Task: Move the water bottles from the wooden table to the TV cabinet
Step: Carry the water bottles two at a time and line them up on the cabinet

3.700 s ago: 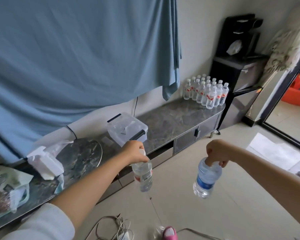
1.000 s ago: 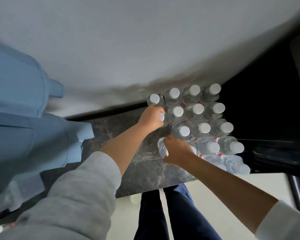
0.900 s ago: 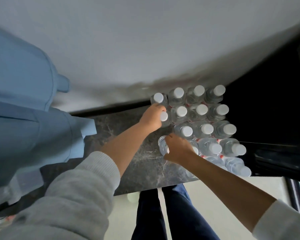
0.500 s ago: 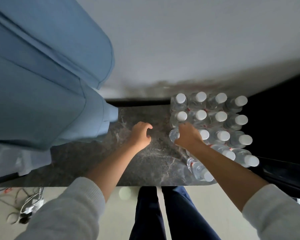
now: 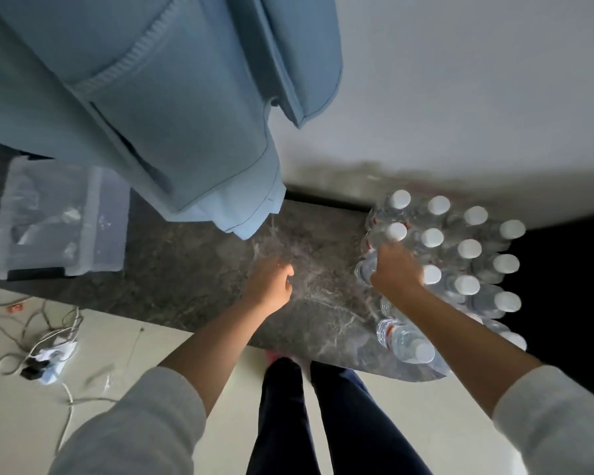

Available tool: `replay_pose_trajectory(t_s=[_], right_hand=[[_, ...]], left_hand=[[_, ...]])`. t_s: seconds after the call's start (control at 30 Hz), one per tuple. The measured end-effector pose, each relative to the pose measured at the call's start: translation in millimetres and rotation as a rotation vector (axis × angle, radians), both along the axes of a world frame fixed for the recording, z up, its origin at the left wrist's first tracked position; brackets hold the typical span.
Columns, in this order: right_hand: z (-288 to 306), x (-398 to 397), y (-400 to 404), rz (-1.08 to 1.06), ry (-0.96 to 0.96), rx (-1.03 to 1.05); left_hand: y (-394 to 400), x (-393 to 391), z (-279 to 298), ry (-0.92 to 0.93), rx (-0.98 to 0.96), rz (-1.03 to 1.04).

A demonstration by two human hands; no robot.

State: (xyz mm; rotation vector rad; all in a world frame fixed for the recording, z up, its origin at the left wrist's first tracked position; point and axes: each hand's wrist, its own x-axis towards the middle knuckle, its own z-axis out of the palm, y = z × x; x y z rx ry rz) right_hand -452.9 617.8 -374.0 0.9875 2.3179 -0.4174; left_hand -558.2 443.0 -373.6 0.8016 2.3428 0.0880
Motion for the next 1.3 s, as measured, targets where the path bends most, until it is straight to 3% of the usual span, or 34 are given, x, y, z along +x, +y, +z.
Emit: replay_pose_trajectory(t_s=[0.2,0.47,0.67,0.93,1.1,1.3], right_hand=[[27.4,-11.7,-41.1,0.297,-0.015,0.169],[77.5,-68.9,-172.3,0.621,0.117,0.071],[121.9,-96.6,-316.6,0.869,0.219,0.001],[184.7,-105.1,-555.8,1.302,0.523,-0.135],[222.7,-102.7,-675.1,1.511,0.691,-0.197],[251.3,-110.2,-797.5,1.727,0.763,-0.261]], left_hand=[[-45.8,-1.6,28.3,0.165,-0.092,0.014],[-183.1,-8.0,80.0,0.323,-0.159,0.24],[-322.3,15.4,126.9,0.372,-0.208,0.469],[-536.7,79.3,186.8,0.498,-0.284,0.932],[-643.0,121.7,219.2,0.554,-0.374,1.193],[-744.5,153.7,248.8,0.619,-0.441,1.448]])
